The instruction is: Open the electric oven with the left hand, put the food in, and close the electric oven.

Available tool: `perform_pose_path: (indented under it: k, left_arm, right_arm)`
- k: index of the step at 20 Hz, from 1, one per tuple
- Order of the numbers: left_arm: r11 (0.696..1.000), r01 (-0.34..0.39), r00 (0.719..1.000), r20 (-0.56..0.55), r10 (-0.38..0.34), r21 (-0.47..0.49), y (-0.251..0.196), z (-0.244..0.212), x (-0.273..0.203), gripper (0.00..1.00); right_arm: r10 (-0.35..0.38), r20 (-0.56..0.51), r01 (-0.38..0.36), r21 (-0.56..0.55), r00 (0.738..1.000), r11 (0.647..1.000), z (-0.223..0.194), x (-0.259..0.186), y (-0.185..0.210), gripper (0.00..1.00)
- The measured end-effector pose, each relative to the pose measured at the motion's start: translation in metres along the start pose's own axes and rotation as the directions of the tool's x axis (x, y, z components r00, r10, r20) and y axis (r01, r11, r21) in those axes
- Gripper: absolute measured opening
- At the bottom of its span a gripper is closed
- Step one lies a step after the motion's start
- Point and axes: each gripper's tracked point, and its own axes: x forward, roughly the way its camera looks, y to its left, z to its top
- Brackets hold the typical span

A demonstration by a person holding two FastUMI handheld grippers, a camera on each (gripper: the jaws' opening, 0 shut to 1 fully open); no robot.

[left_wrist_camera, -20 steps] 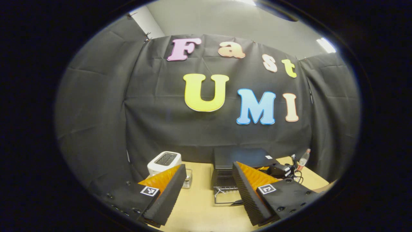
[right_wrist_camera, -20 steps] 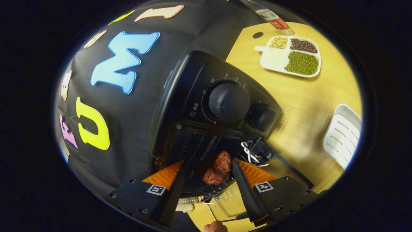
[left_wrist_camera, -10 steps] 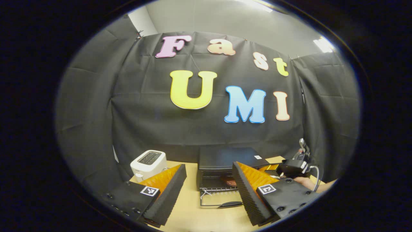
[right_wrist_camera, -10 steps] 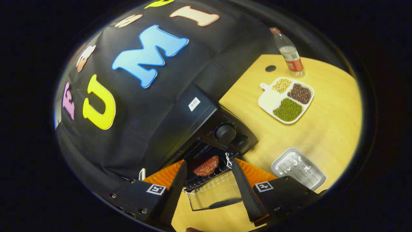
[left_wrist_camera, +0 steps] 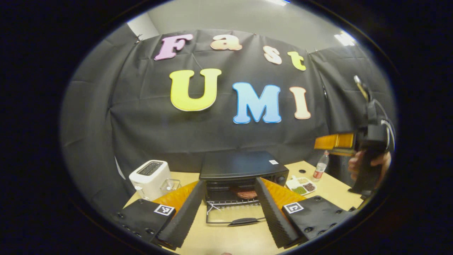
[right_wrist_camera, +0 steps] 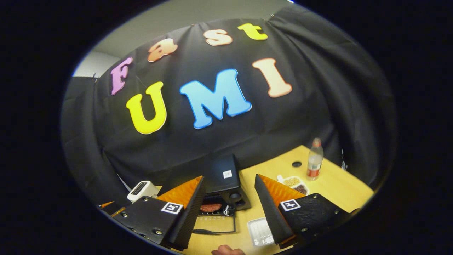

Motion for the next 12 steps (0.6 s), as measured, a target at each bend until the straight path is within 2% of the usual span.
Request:
perform_pose_path:
  k: [2,5,6,8,9,12]
  left_arm:
    - [1.000,-0.001,1.000,-0.031,0.001,0.006,-0.011,-0.014,0.005,1.00]
    - [1.000,0.013,0.997,-0.075,-0.013,0.004,-0.030,-0.036,0.013,0.93]
    - [1.000,0.017,0.995,-0.094,-0.017,0.007,-0.035,-0.043,0.014,0.92]
    - [0.999,0.029,0.990,-0.137,-0.027,0.013,-0.047,-0.063,0.020,1.00]
    - [0.999,0.031,0.985,-0.168,-0.028,0.015,-0.051,-0.075,0.025,1.00]
    - [0.999,0.037,0.954,-0.297,-0.040,-0.015,-0.060,-0.121,0.042,0.92]
  right_arm:
    - [0.016,0.079,-0.015,-0.017,0.997,1.000,0.037,-0.018,0.000,0.86]
    - [0.001,0.165,0.009,-0.059,0.986,0.998,0.080,-0.034,-0.013,0.86]
    - [-0.004,0.184,0.017,-0.066,0.983,0.998,0.089,-0.039,-0.017,0.86]
    - [0.000,0.193,0.016,-0.084,0.981,0.996,0.095,-0.045,-0.020,0.86]
    - [0.005,0.197,0.014,-0.095,0.980,0.995,0.099,-0.048,-0.021,0.86]
    - [0.024,0.225,0.003,-0.119,0.974,0.993,0.108,-0.054,-0.020,0.86]
